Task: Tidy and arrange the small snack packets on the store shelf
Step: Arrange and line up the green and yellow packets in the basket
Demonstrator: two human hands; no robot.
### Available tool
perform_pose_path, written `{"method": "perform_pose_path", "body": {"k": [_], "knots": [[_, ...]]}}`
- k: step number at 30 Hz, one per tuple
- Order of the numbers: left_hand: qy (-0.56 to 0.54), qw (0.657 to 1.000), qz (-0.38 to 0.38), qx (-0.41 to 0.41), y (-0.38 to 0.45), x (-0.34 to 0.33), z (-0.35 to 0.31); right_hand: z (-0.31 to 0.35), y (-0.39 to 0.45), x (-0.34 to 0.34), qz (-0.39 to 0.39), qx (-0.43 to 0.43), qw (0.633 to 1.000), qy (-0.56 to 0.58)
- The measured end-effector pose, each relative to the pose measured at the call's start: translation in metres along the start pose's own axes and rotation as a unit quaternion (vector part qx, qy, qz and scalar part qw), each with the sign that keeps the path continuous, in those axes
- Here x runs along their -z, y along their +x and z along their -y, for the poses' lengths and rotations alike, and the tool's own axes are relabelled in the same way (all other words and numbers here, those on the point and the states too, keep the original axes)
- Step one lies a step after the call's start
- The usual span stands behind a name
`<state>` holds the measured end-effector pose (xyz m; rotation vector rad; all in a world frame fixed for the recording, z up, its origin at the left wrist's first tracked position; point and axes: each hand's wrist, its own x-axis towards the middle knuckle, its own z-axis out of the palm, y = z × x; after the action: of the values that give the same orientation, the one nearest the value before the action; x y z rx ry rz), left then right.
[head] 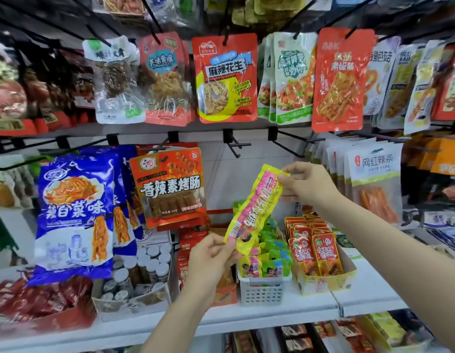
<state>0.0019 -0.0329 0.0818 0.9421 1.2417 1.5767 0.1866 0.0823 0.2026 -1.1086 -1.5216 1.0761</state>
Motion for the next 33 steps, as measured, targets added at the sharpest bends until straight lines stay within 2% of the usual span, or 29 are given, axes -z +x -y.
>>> {"method": "perform_pose_path", "body": {"k": [7, 10, 11, 13, 15, 17, 18, 20, 22, 24, 28, 33], "knots": [[-0.026, 1.0, 0.013, -0.011, -0.016, 0.004, -0.007, 0.004, -0.011, -0.002, -0.003, -0.004, 1.0, -0.002], [-0.104, 0.99, 0.083, 0.043, -0.019, 0.007, -0.009, 0.001, -0.009, -0.003, 0.0, -0.006, 1.0, 0.028], [-0.161, 0.975, 0.126, 0.084, -0.021, 0.007, -0.013, -0.002, -0.01, -0.004, 0.008, -0.007, 0.999, 0.052], [-0.305, 0.92, 0.185, 0.163, -0.023, 0.006, -0.02, -0.009, -0.011, -0.005, 0.04, -0.003, 0.993, 0.115], [-0.401, 0.873, 0.202, 0.191, -0.022, 0.005, -0.027, -0.017, -0.012, -0.008, 0.071, 0.012, 0.981, 0.18], [-0.424, 0.864, 0.196, 0.19, -0.021, 0.004, -0.03, -0.022, -0.011, -0.01, 0.08, 0.025, 0.973, 0.217], [-0.41, 0.872, 0.194, 0.184, -0.02, 0.003, -0.03, -0.023, -0.011, -0.011, 0.074, 0.025, 0.973, 0.216], [-0.34, 0.91, 0.182, 0.152, -0.018, 0.002, -0.025, -0.023, -0.012, -0.014, 0.074, 0.001, 0.977, 0.2], [-0.236, 0.955, 0.147, 0.102, -0.019, 0.0, -0.021, -0.02, -0.015, -0.017, 0.108, -0.06, 0.968, 0.219], [-0.14, 0.983, 0.113, 0.046, -0.021, -0.004, -0.017, -0.017, -0.02, -0.019, 0.14, -0.106, 0.955, 0.241], [-0.007, 0.998, 0.045, -0.048, -0.023, -0.004, -0.007, -0.017, -0.025, -0.024, 0.108, -0.076, 0.977, 0.167], [-0.006, 0.996, 0.033, -0.084, -0.026, -0.002, -0.006, -0.016, -0.024, -0.024, 0.099, -0.067, 0.982, 0.149]]}}
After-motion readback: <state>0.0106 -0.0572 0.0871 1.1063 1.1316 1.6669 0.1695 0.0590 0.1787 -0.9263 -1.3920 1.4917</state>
